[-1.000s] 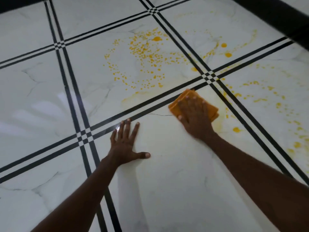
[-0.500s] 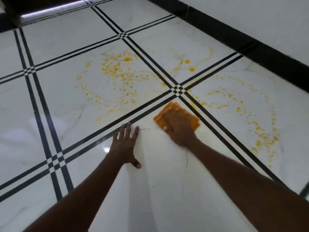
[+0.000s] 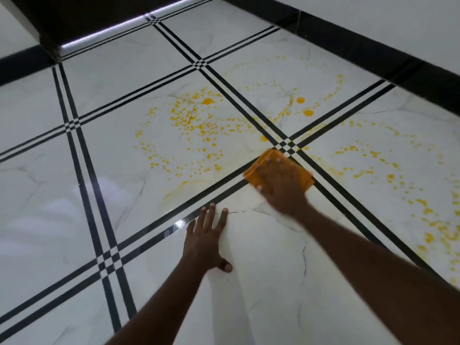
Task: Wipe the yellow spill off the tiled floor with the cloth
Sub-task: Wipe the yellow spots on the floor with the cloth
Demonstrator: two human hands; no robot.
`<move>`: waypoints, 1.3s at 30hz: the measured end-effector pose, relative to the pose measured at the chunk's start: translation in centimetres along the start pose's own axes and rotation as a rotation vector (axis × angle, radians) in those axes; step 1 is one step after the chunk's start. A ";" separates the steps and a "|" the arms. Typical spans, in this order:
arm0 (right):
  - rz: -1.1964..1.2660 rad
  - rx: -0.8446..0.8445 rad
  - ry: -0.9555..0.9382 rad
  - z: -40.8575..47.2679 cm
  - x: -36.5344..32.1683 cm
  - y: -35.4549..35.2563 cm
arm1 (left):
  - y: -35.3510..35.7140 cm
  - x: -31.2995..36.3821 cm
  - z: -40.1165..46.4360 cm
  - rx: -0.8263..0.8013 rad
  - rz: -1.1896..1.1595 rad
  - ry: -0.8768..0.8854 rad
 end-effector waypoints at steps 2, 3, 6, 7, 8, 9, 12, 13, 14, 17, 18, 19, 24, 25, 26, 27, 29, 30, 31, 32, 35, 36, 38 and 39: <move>-0.119 0.018 0.175 3.7 6.6 0.8 | 0.4 -0.3 0.1 0.017 -0.007 0.005; -0.142 0.042 0.256 3.9 8.5 0.6 | 0.6 -0.4 0.2 0.019 -0.005 0.009; -0.091 0.111 0.248 0.3 6.8 -1.4 | 0.5 -0.4 0.0 0.016 -0.015 -0.001; -0.075 0.108 0.164 -1.9 4.7 -2.2 | 0.4 -0.3 0.0 0.014 -0.018 -0.003; -0.063 0.044 0.023 -4.3 2.5 -2.4 | 0.3 -0.2 0.0 0.009 -0.022 -0.008; -0.061 -0.035 -0.142 -6.5 0.7 -2.5 | 0.2 -0.1 0.0 0.008 -0.026 -0.009; 0.008 -0.251 -0.467 -7.7 -0.8 -2.5 | -0.3 0.1 -0.1 -0.012 -0.029 -0.013; -0.001 -0.207 -0.461 -6.0 0.2 -1.8 | -0.1 0.1 -0.1 -0.019 -0.023 -0.013; -0.013 -0.151 -0.376 -3.5 1.5 -1.7 | -0.2 -0.1 0.2 -0.018 -0.021 -0.008; -0.180 -0.030 0.032 3.1 7.4 -1.5 | 0.3 -0.3 0.2 -0.020 -0.021 -0.004; -0.158 -0.012 0.096 3.3 8.0 -1.3 | 0.4 -0.4 0.2 -0.023 -0.018 0.002; -0.109 0.004 0.115 2.3 7.0 -1.2 | 0.4 -0.6 0.1 -0.023 -0.014 0.007; 0.032 -0.108 -0.314 -8.0 -6.0 -1.7 | 0.1 -0.3 -0.2 -0.032 0.004 0.009; 0.056 -0.113 -0.366 -7.1 -6.2 -1.6 | 0.0 -0.3 -0.1 -0.038 0.012 0.007; 0.059 -0.064 -0.365 -5.2 -5.4 -1.2 | -0.1 -0.6 -0.1 -0.043 0.013 0.009; 0.047 -0.023 -0.308 -2.7 -3.6 -0.5 | 0.2 -0.6 0.1 -0.045 -0.005 0.011; -0.074 0.050 -0.088 2.4 2.0 -0.3 | 0.5 -0.8 0.2 -0.035 -0.017 0.019; -0.122 0.083 0.012 3.4 4.2 -0.2 | 0.4 -0.8 0.2 -0.033 -0.012 0.015; -0.111 0.080 0.090 2.8 5.4 -0.5 | 0.4 -0.8 0.0 -0.041 -0.008 0.010; -0.061 0.106 0.157 1.3 5.6 -1.3 | 0.3 -0.8 0.0 -0.043 -0.013 0.003; -0.006 0.141 0.236 -7.6 0.3 -3.4 | 0.1 -0.6 -0.1 -0.045 -0.026 -0.003; 0.014 0.104 0.136 -10.2 -2.6 -3.7 | 0.1 -1.0 -0.2 -0.041 -0.038 -0.009; 0.056 -0.010 -0.077 -12.2 -6.1 -3.2 | 0.3 -1.2 0.0 -0.038 -0.046 -0.001; 0.084 -0.033 -0.156 -11.0 -6.0 -2.9 | 0.3 -1.4 0.0 -0.030 -0.042 0.001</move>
Point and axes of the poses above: each hand's wrist, its own z-axis towards the middle knuckle, its own y-axis out of the palm, x = y × z, the point moved 3 cm from there along z, towards the middle knuckle, and after that the axes turned 6 degrees about x, right-handed, at the moved point
